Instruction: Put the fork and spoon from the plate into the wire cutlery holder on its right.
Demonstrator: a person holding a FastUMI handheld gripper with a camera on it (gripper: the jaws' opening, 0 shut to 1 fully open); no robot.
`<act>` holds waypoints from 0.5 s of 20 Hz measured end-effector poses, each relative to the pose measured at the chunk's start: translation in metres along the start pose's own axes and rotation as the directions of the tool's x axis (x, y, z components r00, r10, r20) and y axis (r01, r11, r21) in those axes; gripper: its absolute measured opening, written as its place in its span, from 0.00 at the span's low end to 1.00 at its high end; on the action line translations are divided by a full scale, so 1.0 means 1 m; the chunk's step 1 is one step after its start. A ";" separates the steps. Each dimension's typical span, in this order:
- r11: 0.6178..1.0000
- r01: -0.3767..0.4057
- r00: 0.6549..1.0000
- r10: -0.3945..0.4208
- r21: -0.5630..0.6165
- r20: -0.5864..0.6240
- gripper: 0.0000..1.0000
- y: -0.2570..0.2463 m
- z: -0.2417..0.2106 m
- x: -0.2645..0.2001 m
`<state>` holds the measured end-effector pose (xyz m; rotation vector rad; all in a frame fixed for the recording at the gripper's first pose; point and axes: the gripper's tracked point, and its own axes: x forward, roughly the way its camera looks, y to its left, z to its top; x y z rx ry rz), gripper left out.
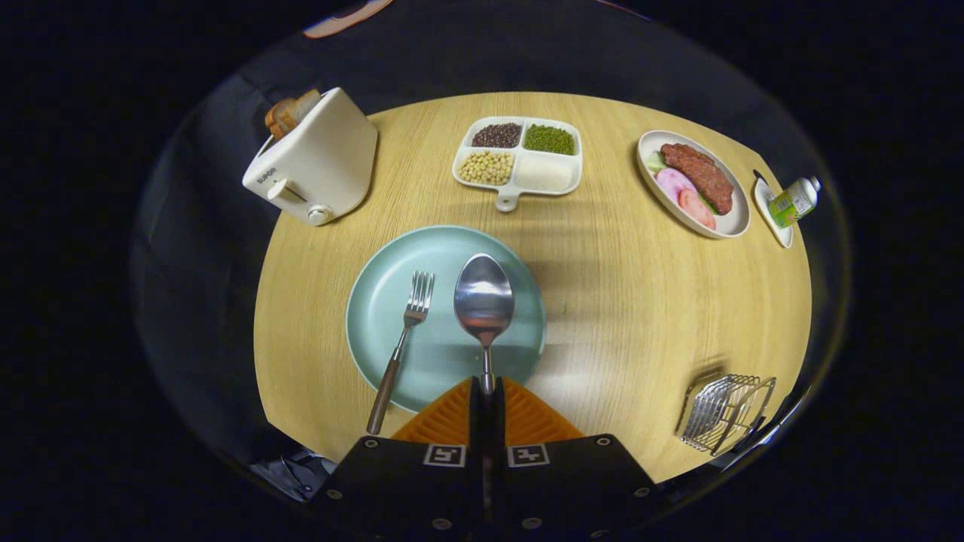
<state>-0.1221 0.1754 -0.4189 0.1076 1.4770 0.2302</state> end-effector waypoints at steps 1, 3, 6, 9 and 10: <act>1.000 -0.007 1.000 0.006 0.006 0.022 0.06 -0.007 0.001 -0.012; 1.000 -0.016 0.997 0.014 0.024 0.074 0.06 -0.023 0.005 -0.038; 0.998 -0.011 0.987 0.002 0.056 0.158 0.06 -0.059 0.010 -0.080; 0.997 0.009 0.974 -0.027 0.080 0.226 0.06 -0.101 0.010 -0.113; 0.996 0.019 0.970 -0.040 0.092 0.241 0.06 -0.114 0.007 -0.122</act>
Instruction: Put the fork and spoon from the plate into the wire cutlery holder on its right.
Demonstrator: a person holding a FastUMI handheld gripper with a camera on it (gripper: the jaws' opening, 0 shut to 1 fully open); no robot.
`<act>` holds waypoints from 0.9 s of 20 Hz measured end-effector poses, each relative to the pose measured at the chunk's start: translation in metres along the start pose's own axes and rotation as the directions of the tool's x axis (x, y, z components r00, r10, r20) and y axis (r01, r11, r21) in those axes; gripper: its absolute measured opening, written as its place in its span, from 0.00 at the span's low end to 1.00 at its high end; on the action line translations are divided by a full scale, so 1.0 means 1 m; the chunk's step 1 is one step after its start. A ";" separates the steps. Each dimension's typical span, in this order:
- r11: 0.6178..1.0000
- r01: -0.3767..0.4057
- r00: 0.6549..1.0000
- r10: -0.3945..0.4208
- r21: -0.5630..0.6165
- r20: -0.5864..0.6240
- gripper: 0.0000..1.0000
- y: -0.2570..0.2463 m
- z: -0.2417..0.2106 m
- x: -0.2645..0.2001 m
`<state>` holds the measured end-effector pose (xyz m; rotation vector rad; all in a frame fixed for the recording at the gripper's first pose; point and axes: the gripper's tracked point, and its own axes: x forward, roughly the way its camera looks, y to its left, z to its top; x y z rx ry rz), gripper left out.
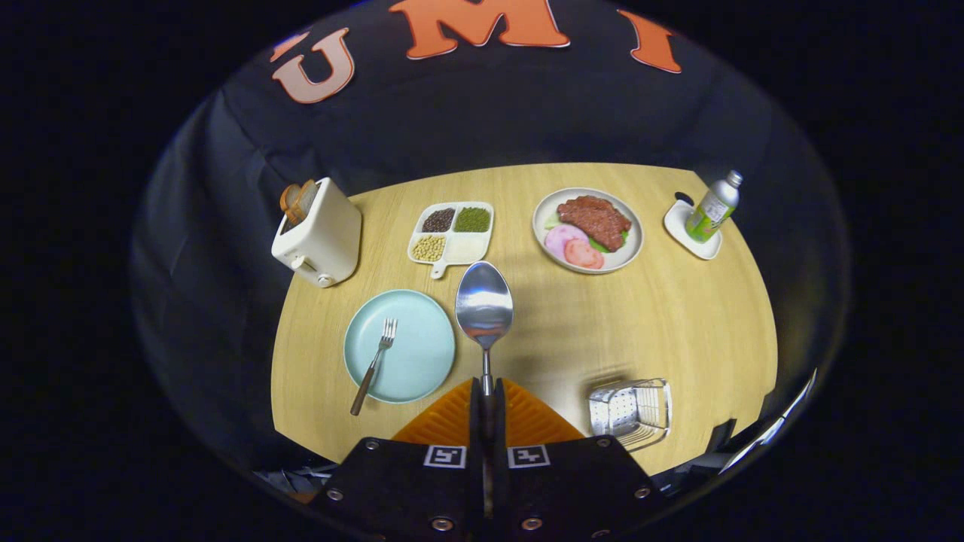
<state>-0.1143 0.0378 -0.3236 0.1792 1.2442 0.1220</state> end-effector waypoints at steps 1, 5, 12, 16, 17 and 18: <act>1.000 0.011 1.000 -0.011 0.005 0.003 0.06 -0.014 -0.002 -0.008; 0.996 0.090 0.995 -0.090 0.002 -0.043 0.06 -0.084 -0.026 -0.020; 0.986 0.125 0.954 -0.151 -0.114 -0.260 0.06 -0.148 -0.101 -0.021; 0.986 0.085 0.918 -0.134 -0.144 -0.373 0.06 -0.152 -0.128 -0.014; 0.984 0.087 0.912 -0.141 -0.154 -0.386 0.06 -0.154 -0.130 -0.011; 0.982 0.089 0.906 -0.150 -0.168 -0.397 0.06 -0.157 -0.133 -0.008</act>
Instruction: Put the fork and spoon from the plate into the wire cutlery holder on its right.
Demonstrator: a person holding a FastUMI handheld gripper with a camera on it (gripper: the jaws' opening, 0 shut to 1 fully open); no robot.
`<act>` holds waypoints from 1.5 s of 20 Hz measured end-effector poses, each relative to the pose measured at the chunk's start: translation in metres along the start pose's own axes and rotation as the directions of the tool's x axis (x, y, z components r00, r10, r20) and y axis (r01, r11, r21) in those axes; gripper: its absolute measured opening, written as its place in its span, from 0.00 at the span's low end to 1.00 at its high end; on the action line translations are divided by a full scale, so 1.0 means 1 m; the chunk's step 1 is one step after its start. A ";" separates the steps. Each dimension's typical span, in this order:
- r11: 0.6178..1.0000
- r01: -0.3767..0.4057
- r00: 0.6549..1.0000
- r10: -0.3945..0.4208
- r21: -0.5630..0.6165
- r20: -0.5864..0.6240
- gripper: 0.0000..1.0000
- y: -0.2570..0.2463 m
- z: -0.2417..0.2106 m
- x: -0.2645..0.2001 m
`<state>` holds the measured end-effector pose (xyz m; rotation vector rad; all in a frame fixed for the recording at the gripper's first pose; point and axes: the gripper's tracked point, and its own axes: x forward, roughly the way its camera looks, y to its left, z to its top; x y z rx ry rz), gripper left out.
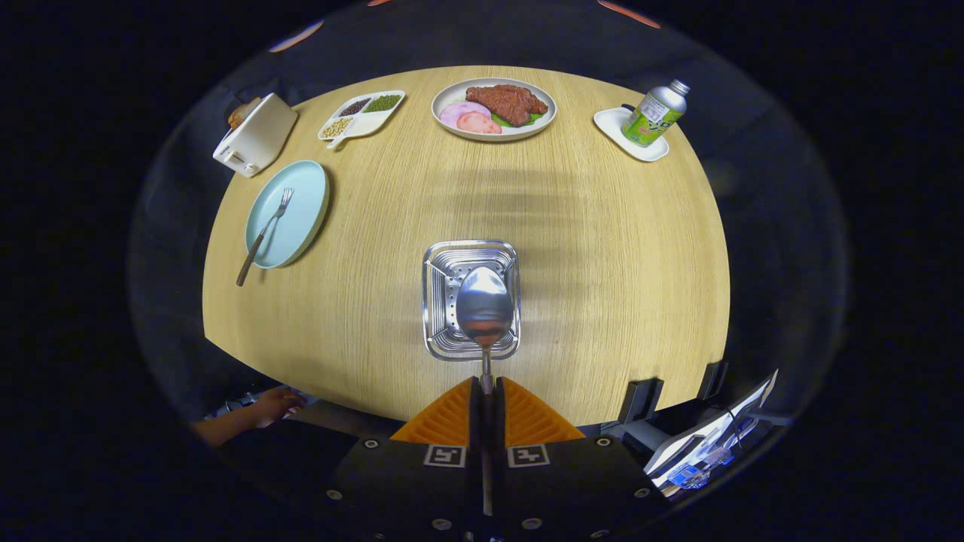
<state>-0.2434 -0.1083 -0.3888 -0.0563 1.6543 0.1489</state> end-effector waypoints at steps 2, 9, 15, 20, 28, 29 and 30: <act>1.000 -0.002 1.000 0.001 -0.010 -0.022 0.06 0.000 0.002 0.006; 1.000 -0.017 0.999 0.017 0.013 -0.035 0.11 0.004 0.022 0.020; 0.991 -0.107 0.988 0.097 0.083 0.124 0.18 0.018 0.054 0.000; 0.989 -0.120 0.893 0.071 0.084 0.445 0.29 0.024 0.113 -0.045; 0.985 -0.126 0.511 -0.036 0.116 0.859 0.72 0.039 0.198 -0.154; 0.985 -0.121 0.468 -0.055 0.125 0.882 0.73 0.042 0.206 -0.164; 0.984 -0.120 0.425 -0.068 0.131 0.903 0.73 0.049 0.215 -0.177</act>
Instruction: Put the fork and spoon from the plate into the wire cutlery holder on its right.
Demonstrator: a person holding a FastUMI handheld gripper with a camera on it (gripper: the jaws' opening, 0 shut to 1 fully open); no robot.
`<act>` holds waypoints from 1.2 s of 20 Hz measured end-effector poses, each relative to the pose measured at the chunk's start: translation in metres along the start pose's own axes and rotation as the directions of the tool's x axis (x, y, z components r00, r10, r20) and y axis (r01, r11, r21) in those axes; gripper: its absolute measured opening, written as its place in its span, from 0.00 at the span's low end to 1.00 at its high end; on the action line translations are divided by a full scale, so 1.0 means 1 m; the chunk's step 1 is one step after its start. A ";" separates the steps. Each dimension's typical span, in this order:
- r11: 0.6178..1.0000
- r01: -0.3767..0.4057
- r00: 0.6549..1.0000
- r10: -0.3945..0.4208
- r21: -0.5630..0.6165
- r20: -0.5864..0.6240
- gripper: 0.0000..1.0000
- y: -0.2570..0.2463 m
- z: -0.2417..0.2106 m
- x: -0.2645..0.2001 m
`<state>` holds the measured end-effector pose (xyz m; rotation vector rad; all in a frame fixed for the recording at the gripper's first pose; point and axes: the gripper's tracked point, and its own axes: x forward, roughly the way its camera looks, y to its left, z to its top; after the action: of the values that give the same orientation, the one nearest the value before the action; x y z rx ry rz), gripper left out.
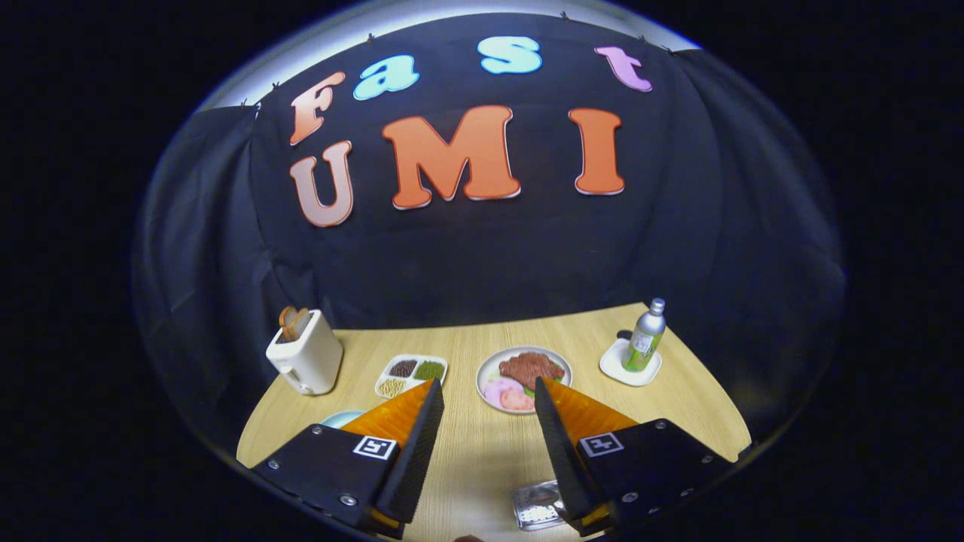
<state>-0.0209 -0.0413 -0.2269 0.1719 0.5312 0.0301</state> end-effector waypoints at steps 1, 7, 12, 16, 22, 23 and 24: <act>1.000 0.005 0.999 -0.005 -0.005 0.038 0.74 0.009 0.013 0.002; 0.997 -0.014 0.995 0.021 -0.078 0.101 0.81 0.076 0.019 0.015; 0.994 -0.098 0.993 0.102 -0.053 0.067 0.92 0.149 0.005 0.026; 0.986 -0.154 0.986 0.157 -0.061 0.057 0.93 0.207 0.001 0.035; 0.973 -0.214 0.957 0.191 -0.087 -0.216 0.93 0.260 -0.073 0.055; 0.972 -0.221 0.942 0.193 -0.076 -0.275 0.93 0.266 -0.088 0.057; 0.974 -0.216 0.926 0.182 -0.069 -0.329 0.93 0.267 -0.104 0.059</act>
<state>-0.0183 0.2425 -0.2995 0.1189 0.8352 0.2889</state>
